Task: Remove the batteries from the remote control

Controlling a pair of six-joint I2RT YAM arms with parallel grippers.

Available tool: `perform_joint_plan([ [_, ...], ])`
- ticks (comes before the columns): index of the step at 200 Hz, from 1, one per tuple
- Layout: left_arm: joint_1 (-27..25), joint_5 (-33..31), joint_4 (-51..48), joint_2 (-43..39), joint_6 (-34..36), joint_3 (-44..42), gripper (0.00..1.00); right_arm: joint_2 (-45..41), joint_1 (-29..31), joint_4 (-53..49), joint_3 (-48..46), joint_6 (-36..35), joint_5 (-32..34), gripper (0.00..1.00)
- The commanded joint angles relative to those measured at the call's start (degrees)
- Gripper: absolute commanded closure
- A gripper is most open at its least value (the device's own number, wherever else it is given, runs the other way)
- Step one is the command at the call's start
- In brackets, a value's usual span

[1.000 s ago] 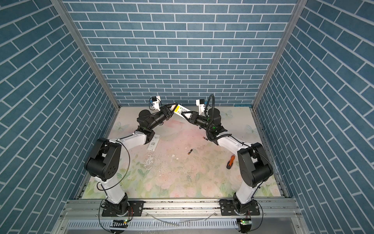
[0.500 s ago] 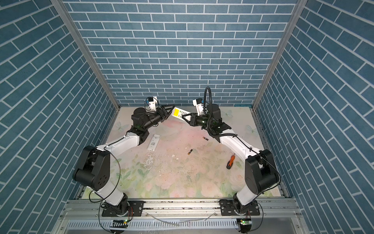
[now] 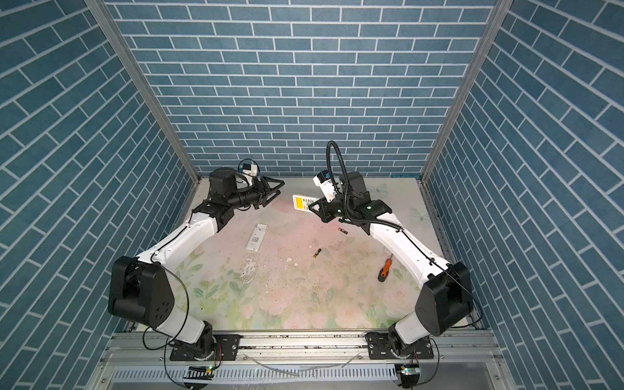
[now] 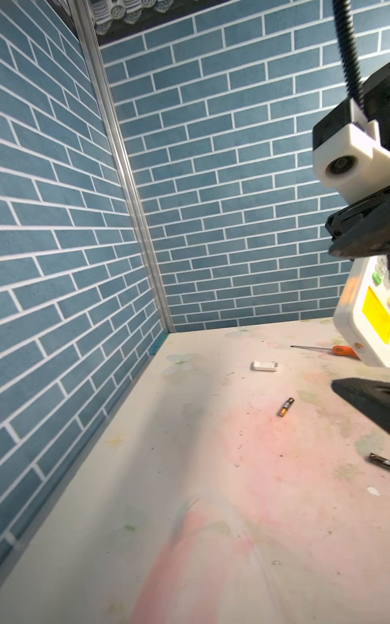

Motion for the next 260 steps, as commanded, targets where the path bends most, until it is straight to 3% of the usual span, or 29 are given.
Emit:
perform_joint_plan([
  [1,0.06,3.62,-13.02,-0.47,1.37,1.54,0.41,-1.94,1.67,-7.51,3.81,-11.33,5.98,0.92],
  [54,-0.02,9.24,-6.74,-0.79,-11.97,-3.02,0.38,-0.37,7.19,-14.14,6.00,-21.77,17.14,0.94],
  [86,-0.11,9.82,-11.06,-1.11,-11.40,-1.22,0.36,0.83,9.56,-15.26,6.95,-24.27,20.85,0.96],
  [129,-1.96,10.22,-5.19,0.19,-15.88,-4.01,0.35,2.83,13.50,-16.43,8.08,-28.05,28.04,0.97],
  [260,-5.64,8.06,-1.10,2.03,-17.48,-10.73,0.33,7.13,17.17,-16.39,11.33,-32.87,33.55,0.99],
])
